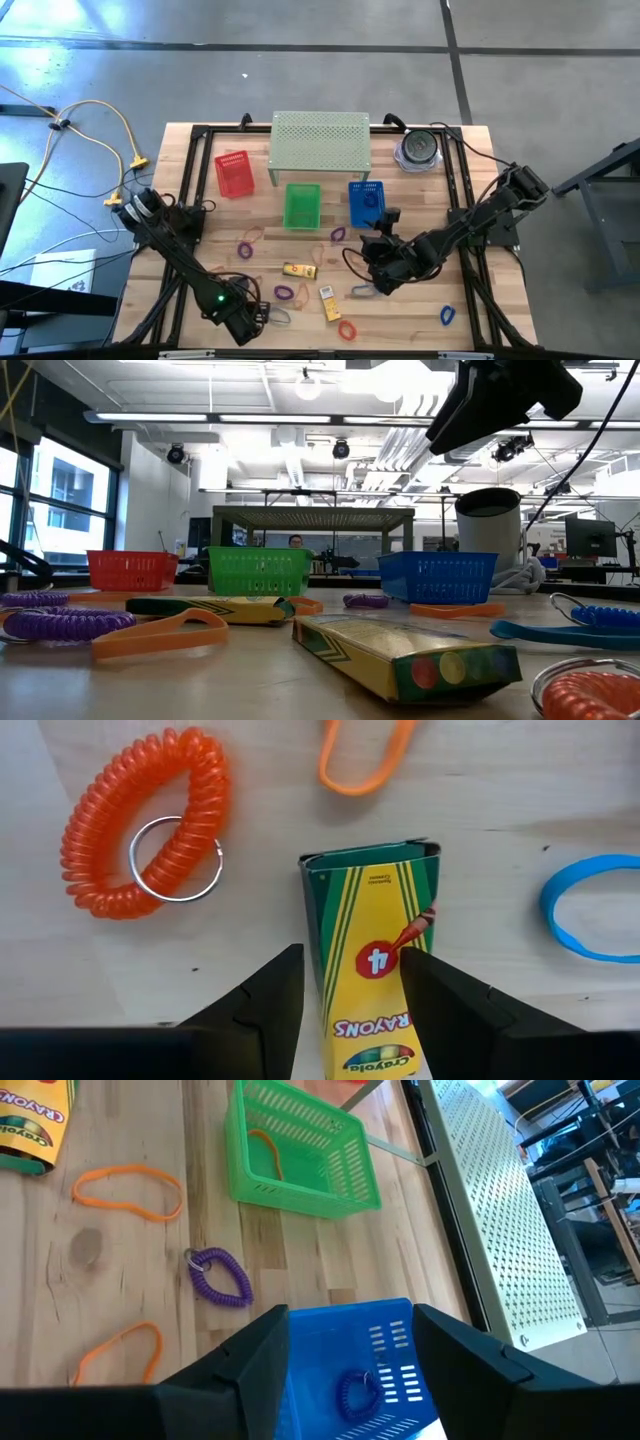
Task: Pick & Place Office Desk Supplies
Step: Put the yellow crayon box into the red bin
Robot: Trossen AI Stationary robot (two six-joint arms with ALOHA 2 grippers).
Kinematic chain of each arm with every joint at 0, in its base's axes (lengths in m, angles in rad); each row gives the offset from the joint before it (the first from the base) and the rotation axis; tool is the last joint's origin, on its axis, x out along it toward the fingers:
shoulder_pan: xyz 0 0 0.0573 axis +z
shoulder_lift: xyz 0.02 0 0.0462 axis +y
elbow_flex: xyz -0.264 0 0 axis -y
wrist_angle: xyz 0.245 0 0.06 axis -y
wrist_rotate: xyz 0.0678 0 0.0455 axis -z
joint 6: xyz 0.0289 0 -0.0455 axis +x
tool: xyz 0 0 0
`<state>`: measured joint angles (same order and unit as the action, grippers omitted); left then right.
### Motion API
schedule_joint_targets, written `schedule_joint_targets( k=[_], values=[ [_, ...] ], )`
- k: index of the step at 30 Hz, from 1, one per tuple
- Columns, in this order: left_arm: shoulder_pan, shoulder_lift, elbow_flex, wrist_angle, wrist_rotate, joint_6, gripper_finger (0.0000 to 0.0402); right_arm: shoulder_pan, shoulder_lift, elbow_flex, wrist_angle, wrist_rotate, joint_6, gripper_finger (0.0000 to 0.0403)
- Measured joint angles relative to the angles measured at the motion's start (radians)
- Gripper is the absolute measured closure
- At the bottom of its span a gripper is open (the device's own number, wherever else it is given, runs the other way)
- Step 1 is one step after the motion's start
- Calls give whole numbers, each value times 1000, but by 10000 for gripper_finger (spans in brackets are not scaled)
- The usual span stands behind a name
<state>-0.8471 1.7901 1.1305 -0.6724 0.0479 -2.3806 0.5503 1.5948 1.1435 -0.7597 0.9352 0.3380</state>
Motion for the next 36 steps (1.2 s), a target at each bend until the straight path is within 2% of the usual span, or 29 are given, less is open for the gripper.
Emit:
schedule_joint_targets(
  k=[6, 9, 18, 21, 31, 36],
  values=[
    [1, 6, 1, 3, -1, 3, 242, 0, 0, 0, 0, 0, 1, 202],
    [4, 6, 0, 3, -1, 17, 256, 0, 0, 0, 0, 0, 1, 202],
    [18, 7, -1, -2, 6, 77, 369, 0, 0, 0, 0, 0, 5, 202],
    [20, 7, -1, -7, 6, 95, 393, 0, 0, 0, 0, 0, 5, 202],
    [29, -6, -3, -20, 1, 156, 400, 0, 0, 0, 0, 0, 5, 202],
    [37, -47, 13, -109, -21, 182, 401, 0, 0, 0, 0, 0, 5, 202]
  ],
)
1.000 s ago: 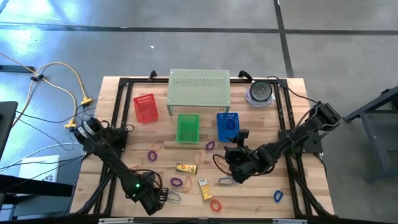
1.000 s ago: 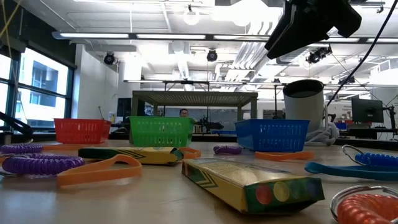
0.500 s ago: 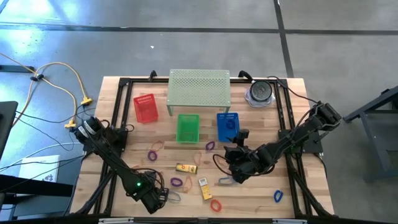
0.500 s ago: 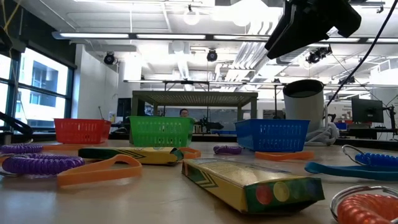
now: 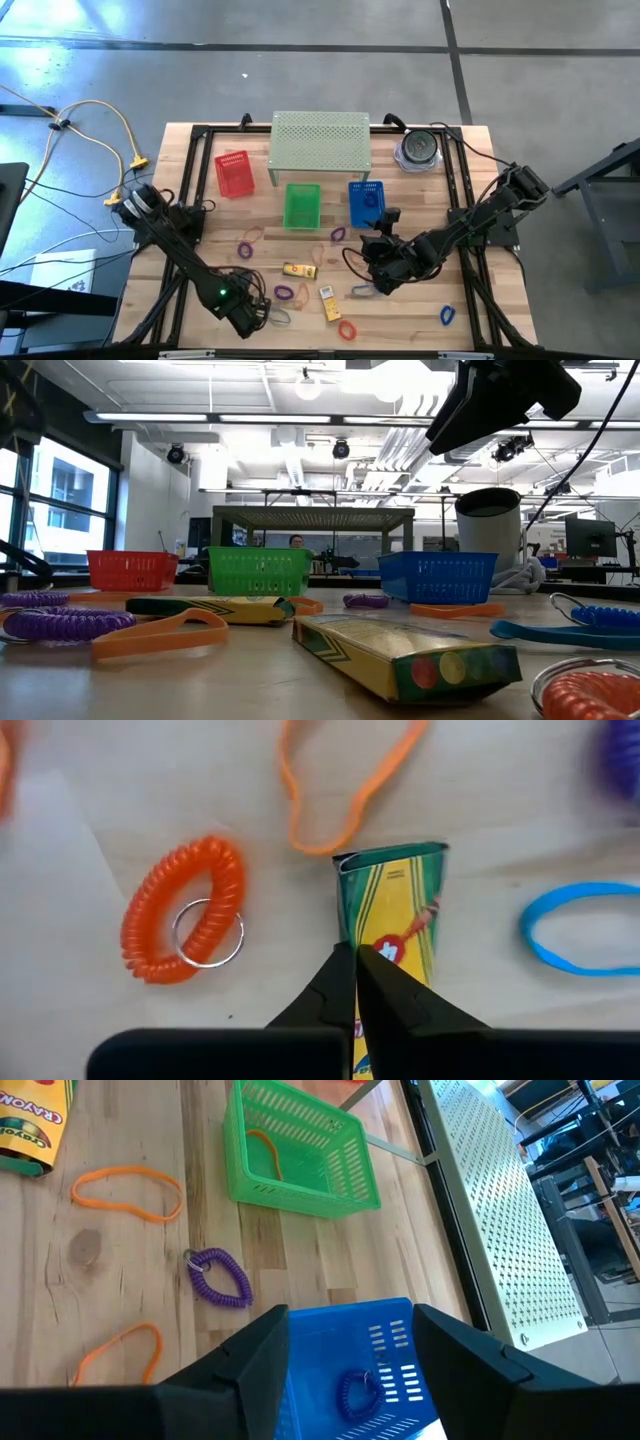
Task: Pick & Place Office Desk Supplies
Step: Put the yellow crayon box into the red bin
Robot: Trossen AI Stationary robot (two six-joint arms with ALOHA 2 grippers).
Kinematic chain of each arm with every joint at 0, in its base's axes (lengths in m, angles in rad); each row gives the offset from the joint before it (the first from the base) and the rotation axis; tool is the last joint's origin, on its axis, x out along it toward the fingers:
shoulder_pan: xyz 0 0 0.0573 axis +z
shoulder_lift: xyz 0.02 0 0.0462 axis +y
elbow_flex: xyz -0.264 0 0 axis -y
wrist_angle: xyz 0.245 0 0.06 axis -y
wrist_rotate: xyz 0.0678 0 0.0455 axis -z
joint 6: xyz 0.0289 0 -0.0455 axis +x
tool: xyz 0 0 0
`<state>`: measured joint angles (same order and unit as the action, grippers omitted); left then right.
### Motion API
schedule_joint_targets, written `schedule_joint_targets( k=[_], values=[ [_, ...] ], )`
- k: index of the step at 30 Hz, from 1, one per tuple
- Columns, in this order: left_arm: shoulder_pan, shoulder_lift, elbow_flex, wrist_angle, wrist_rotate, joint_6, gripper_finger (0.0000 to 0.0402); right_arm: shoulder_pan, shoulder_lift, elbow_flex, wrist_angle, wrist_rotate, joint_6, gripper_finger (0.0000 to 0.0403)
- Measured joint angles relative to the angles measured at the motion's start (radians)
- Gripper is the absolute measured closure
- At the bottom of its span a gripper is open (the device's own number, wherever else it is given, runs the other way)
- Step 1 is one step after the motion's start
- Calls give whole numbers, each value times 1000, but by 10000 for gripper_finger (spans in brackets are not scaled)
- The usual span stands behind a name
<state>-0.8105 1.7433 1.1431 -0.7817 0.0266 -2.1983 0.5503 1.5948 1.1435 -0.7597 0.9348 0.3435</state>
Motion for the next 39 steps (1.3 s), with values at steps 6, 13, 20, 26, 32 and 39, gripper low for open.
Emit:
schedule_joint_targets(
  k=[6, 13, 20, 26, 32, 39],
  values=[
    [41, -52, 87, -112, -113, 125, 401, 0, 0, 0, 0, 0, 0, 202],
    [133, -62, 259, -457, -149, 319, 402, 0, 0, 0, 0, -1, 12, 202],
    [255, -84, 400, -718, -218, 546, 401, 0, 0, 0, 5, -55, 43, 202],
    [397, -218, 408, -792, -296, 720, 401, 0, 0, 0, 7, -55, 87, 202],
    [600, -376, 392, -791, -370, 887, 401, 0, 0, 0, 11, -56, 98, 202],
    [943, -454, 335, -791, -396, 1120, 401, 0, 0, 0, 32, -55, 98, 202]
  ],
)
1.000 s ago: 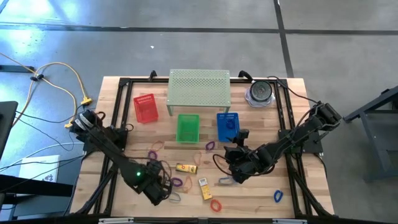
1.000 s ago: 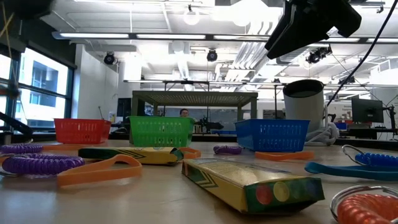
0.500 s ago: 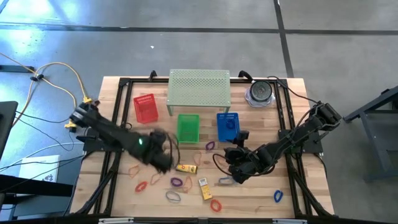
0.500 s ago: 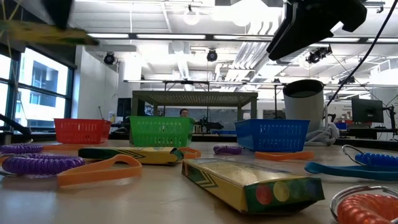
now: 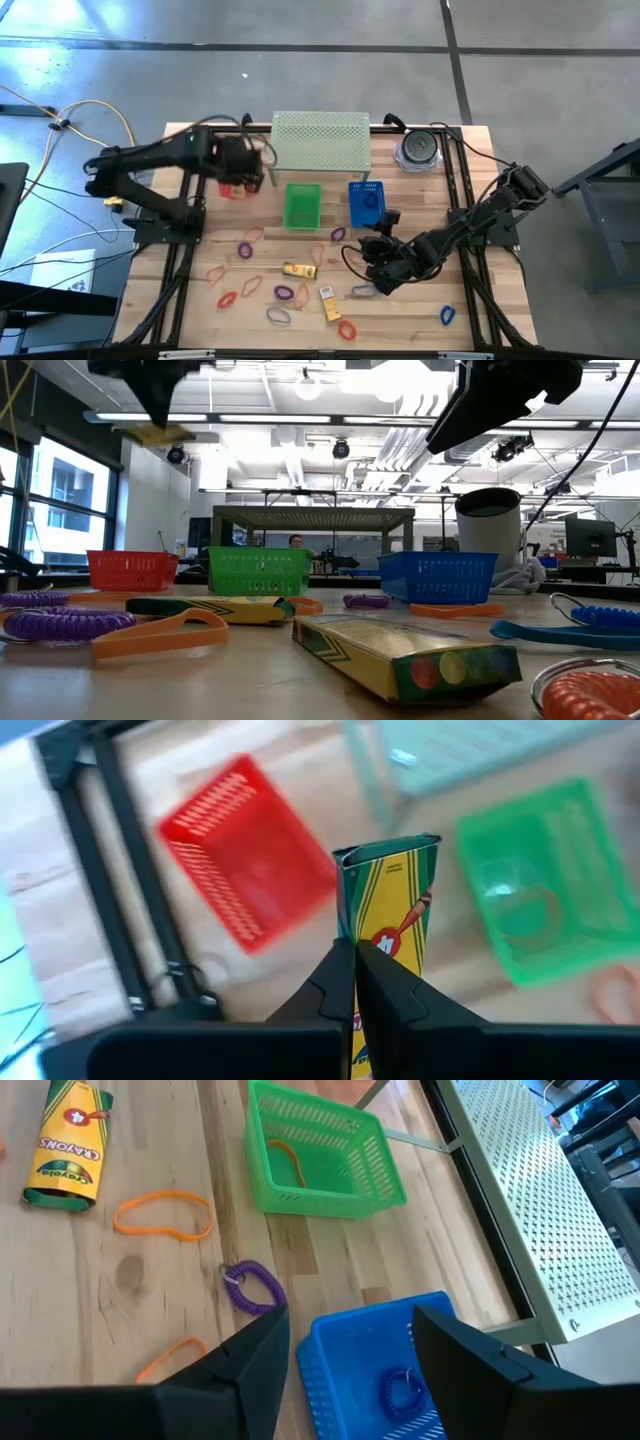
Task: Pick & Place Office Desk Supplies
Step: Put the yellow crayon box into the red bin
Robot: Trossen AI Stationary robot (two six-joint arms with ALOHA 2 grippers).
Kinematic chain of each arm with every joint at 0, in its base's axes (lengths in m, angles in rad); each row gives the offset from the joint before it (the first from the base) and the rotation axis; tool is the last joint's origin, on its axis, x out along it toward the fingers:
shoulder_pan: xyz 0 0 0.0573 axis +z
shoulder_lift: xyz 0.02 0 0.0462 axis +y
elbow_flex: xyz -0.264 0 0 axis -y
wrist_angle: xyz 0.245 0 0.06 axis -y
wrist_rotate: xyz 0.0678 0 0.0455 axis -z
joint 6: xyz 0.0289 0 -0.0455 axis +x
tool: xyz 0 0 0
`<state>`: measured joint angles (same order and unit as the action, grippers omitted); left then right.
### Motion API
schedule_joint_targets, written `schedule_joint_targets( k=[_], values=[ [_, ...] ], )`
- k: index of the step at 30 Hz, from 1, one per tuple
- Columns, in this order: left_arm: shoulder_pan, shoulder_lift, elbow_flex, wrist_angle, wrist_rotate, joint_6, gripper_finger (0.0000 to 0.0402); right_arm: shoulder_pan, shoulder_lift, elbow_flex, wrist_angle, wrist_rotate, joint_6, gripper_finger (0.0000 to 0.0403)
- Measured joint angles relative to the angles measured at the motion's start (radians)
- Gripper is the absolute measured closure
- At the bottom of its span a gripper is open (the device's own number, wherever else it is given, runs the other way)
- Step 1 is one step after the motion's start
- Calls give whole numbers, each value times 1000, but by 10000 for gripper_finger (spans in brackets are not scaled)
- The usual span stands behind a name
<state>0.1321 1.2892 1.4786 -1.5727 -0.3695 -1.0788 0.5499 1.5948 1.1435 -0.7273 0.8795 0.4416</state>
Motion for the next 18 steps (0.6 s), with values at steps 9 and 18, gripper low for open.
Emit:
schedule_joint_targets(
  k=[9, 18],
  values=[
    [338, -3, -182, 33, 66, 150, 401, 0, 0, 0, 0, 2, -8, 202],
    [483, -3, -410, 377, 196, 263, 401, 0, 0, 0, 2, 3, -19, 202]
  ],
)
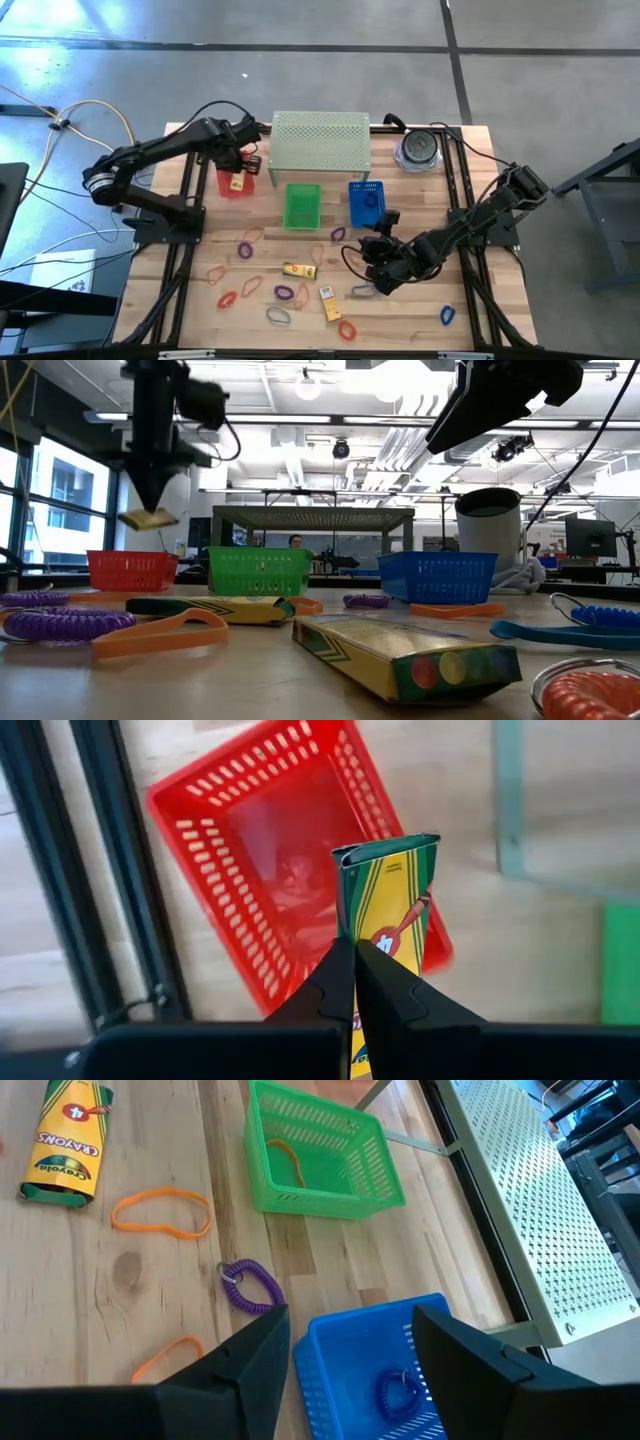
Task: Pick & Place Office Desk Supplies
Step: Put the yellow crayon box into the red bin
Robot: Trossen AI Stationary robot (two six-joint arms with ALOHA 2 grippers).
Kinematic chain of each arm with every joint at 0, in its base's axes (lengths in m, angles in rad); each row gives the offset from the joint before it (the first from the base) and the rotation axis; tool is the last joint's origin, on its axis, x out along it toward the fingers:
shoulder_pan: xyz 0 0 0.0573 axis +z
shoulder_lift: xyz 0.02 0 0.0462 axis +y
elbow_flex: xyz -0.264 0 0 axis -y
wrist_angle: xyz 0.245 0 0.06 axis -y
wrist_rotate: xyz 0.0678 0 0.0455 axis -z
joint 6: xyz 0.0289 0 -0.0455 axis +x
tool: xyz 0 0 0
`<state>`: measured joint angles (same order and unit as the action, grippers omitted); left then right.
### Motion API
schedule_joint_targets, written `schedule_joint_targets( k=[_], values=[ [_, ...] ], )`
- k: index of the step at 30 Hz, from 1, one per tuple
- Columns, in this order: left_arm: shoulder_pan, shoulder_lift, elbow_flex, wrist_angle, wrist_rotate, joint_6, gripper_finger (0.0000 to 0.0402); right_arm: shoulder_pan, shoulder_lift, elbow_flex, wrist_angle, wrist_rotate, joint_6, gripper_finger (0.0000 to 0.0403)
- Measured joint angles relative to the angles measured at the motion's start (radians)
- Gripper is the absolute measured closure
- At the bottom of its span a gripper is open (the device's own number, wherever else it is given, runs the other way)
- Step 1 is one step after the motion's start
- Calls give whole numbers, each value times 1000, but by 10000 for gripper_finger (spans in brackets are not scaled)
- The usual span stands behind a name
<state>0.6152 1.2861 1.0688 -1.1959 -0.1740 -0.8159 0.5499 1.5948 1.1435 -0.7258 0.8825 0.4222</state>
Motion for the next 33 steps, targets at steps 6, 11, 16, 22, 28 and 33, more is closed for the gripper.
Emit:
schedule_joint_targets(
  k=[6, 11, 16, 22, 28, 33],
  values=[
    [69, 0, -85, 35, -1, 16, 401, 0, 0, 0, 1, 1, -1, 202],
    [86, 0, -113, 113, 0, 35, 401, -3, 0, 0, 8, 6, -4, 202],
    [91, 4, -133, 158, -4, 34, 401, -3, 0, 0, 13, 6, -5, 202],
    [118, 8, -139, 162, -24, 33, 401, -3, 0, 0, 13, 5, -7, 202],
    [123, 8, -139, 163, -43, 7, 394, -3, 0, 0, 12, 7, -8, 202],
    [123, 8, -139, 164, -43, 7, 375, -3, 0, 0, 12, 7, -8, 202]
  ],
)
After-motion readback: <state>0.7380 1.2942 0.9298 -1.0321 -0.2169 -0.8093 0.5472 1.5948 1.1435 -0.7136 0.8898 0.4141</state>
